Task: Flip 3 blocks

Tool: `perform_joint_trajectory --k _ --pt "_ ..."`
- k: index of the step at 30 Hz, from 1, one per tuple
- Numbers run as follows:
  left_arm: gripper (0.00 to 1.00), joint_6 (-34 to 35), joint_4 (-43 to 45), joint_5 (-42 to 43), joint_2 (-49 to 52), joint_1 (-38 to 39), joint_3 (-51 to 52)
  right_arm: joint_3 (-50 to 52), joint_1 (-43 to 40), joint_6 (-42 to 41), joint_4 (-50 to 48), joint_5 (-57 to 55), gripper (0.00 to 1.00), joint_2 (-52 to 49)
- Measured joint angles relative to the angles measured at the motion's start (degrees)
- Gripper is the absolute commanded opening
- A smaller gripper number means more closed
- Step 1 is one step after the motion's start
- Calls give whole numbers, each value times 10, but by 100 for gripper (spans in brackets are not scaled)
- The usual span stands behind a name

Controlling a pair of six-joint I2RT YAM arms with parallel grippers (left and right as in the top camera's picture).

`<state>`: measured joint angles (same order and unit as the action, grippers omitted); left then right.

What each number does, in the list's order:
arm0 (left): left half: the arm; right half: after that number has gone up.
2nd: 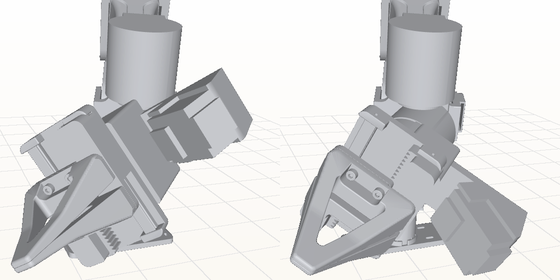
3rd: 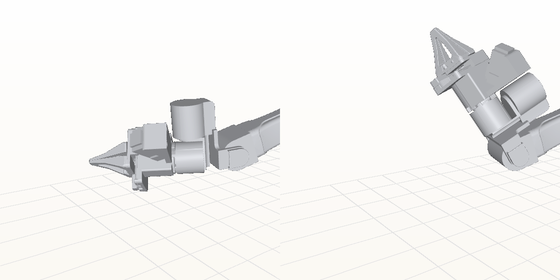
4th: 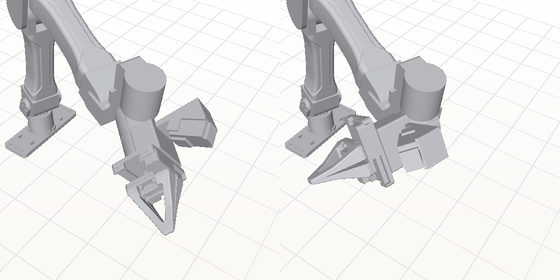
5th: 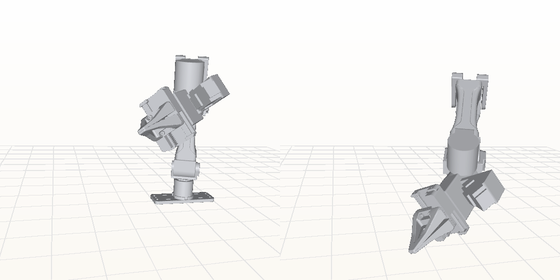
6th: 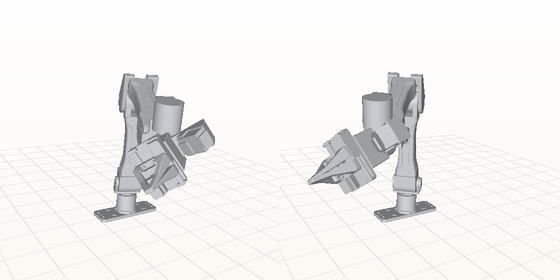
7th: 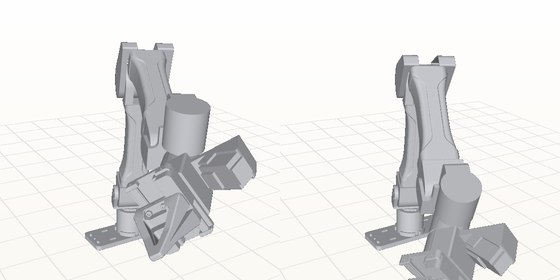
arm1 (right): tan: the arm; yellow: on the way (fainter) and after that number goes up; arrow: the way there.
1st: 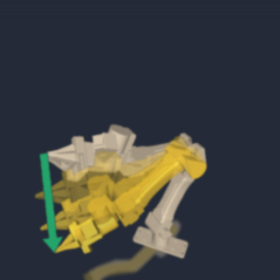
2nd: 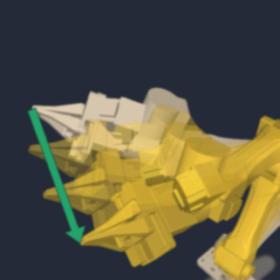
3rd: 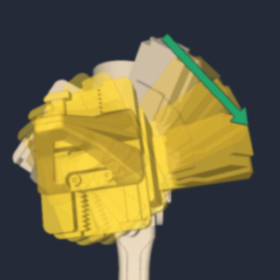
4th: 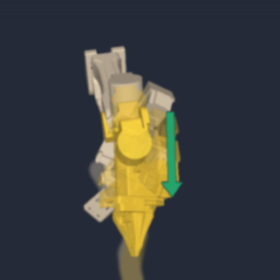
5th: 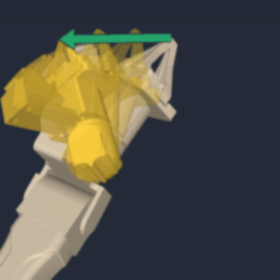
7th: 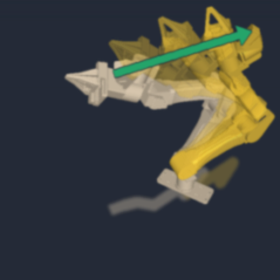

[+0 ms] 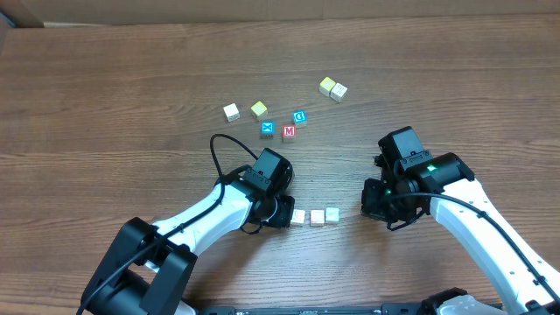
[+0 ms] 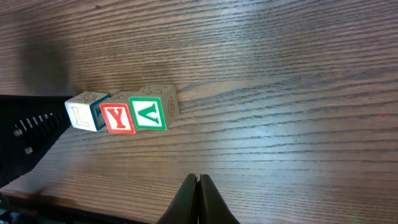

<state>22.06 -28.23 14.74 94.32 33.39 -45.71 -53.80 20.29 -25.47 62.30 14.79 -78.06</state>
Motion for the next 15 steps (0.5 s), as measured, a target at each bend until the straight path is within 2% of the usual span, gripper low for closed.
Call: perform_joint_trajectory --k 15 --pt "4 0 10 8 0 14 0 0 0 0 -2 0 4 0"
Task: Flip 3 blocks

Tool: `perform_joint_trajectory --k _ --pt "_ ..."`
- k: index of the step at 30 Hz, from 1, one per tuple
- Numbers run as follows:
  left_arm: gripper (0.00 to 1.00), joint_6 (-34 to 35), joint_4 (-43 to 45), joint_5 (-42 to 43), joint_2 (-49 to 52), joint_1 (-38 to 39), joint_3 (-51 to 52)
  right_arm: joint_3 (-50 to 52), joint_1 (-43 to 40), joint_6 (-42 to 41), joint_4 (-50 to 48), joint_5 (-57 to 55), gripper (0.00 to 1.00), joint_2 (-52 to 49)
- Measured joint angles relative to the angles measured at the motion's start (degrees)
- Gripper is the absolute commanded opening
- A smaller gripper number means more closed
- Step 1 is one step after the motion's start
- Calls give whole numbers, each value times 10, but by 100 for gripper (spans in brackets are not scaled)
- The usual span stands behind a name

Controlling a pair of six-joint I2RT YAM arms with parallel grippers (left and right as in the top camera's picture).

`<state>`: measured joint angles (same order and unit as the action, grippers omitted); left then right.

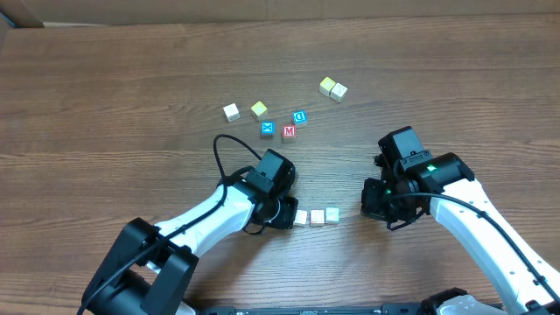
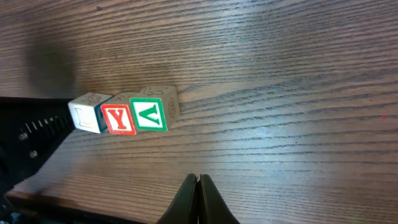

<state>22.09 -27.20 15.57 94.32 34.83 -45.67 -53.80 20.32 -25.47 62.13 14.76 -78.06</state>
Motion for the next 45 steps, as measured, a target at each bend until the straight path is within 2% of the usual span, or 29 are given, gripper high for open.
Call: perform_joint_trajectory --k 18,23,28,34,41,45 --pt "4 32 5 -16 0 15 0 0 0 0 4 0 4 0" --pt "4 50 -45 -59 -17 14 -1 0 0 0 5 0 4 0" --pt "4 56 -103 -82 -94 16 -1 0 0 0 4 0 4 0" --pt "4 75 -134 -83 -123 63 -1 0 0 0 0 0 4 0" --pt "4 103 -93 -80 -112 134 3 0 0 0 0 0 4 0" --pt "4 119 -75 -77 -93 145 4 0 0 0 0 0 4 0"
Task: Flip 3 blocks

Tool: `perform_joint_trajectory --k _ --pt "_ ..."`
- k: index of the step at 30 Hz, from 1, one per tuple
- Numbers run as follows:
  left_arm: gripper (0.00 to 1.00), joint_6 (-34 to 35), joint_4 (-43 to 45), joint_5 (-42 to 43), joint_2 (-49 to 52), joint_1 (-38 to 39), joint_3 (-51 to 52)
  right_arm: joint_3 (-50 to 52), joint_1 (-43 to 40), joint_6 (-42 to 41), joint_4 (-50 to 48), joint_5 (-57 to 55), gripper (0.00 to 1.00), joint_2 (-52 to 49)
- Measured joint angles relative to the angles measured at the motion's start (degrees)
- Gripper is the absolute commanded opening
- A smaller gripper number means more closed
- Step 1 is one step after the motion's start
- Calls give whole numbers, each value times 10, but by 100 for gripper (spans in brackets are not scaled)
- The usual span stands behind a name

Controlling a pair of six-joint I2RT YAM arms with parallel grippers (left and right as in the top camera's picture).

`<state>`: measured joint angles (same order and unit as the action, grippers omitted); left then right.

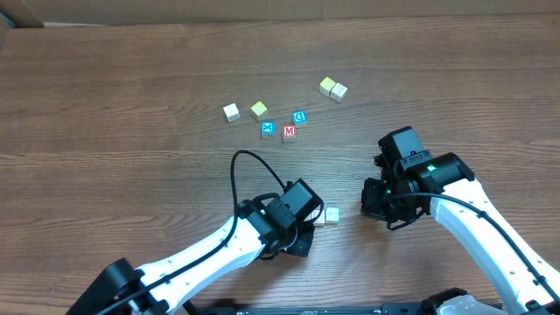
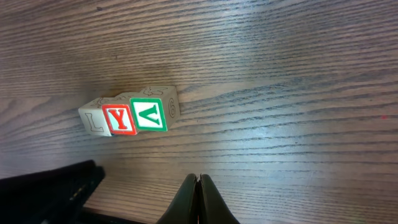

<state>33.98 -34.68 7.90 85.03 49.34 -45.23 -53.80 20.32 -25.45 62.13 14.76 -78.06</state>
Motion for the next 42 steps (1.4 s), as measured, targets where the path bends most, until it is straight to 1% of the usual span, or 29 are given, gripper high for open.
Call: perform_joint_trajectory --k 7,15,30,42 --pt "4 7 17 0 42 0 4 0 0 0 0 0 4 0" --pt "4 14 19 0 42 0 5 0 0 0 0 0 4 0" --pt "4 77 52 2 42 -3 5 0 0 0 5 0 4 0" --pt "4 94 60 2 54 -3 5 0 0 0 5 0 4 0"
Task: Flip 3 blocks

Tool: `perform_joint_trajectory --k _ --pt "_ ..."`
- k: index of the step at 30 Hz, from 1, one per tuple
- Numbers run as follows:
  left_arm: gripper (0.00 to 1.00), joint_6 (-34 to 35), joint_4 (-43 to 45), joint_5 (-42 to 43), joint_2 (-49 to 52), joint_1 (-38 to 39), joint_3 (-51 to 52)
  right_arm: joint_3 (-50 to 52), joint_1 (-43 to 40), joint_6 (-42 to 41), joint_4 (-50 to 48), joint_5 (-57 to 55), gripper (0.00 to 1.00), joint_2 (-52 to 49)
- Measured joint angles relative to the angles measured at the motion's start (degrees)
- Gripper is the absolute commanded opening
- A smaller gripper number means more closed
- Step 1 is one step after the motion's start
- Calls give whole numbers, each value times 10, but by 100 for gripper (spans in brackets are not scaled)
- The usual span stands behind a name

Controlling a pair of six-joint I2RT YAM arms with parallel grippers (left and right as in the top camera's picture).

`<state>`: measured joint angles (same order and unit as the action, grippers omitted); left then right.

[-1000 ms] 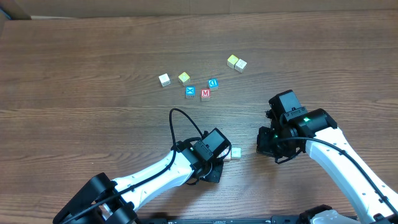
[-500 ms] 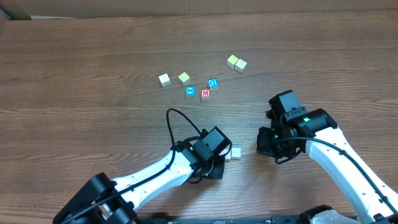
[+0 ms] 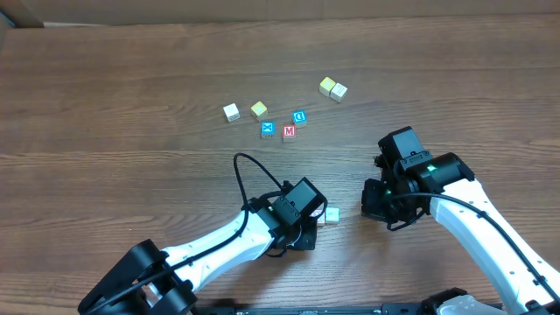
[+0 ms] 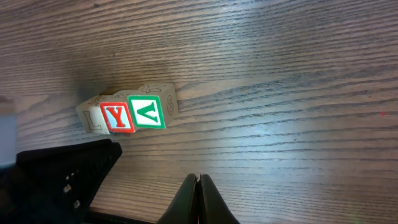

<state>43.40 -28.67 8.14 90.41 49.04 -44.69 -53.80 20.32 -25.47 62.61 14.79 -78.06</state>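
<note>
Three letter blocks stand in a tight row on the wooden table [image 3: 131,96]: a pale L block [image 4: 91,117], a red Y block [image 4: 118,117] and a green V block [image 4: 148,112]. From overhead only the end block [image 3: 332,213] shows fully, as my left arm covers the others. My left gripper [image 3: 304,232] sits just in front of the row's L end, a black mass whose jaws are hidden. My right gripper [image 4: 199,180] is shut and empty, well to the right of the row [image 3: 374,208].
Several more blocks lie farther back: a white one [image 3: 231,112], a yellow-green one [image 3: 259,108], a blue one [image 3: 268,129], a red M [image 3: 289,131], a blue D [image 3: 299,116] and a pale pair [image 3: 332,88]. The table's front edge is close behind the arms.
My left gripper has moved in closer to the front of the L and Y blocks. The row has turned very slightly. My right arm has not moved.
My left gripper first sat at the left end of the row, against the L block. Then it was in front of the row, its arm covering two blocks from overhead, and now nearer still. The row kept its place; my right gripper stayed shut.
</note>
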Motion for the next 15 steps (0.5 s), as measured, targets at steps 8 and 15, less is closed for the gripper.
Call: perform_joint_trajectory --k 8,15 --pt "4 2 12 0 0 0 0 0 0 0 0 0 4 0" --pt "4 13 15 -1 0 0 0 0 0 0 5 0 4 0"
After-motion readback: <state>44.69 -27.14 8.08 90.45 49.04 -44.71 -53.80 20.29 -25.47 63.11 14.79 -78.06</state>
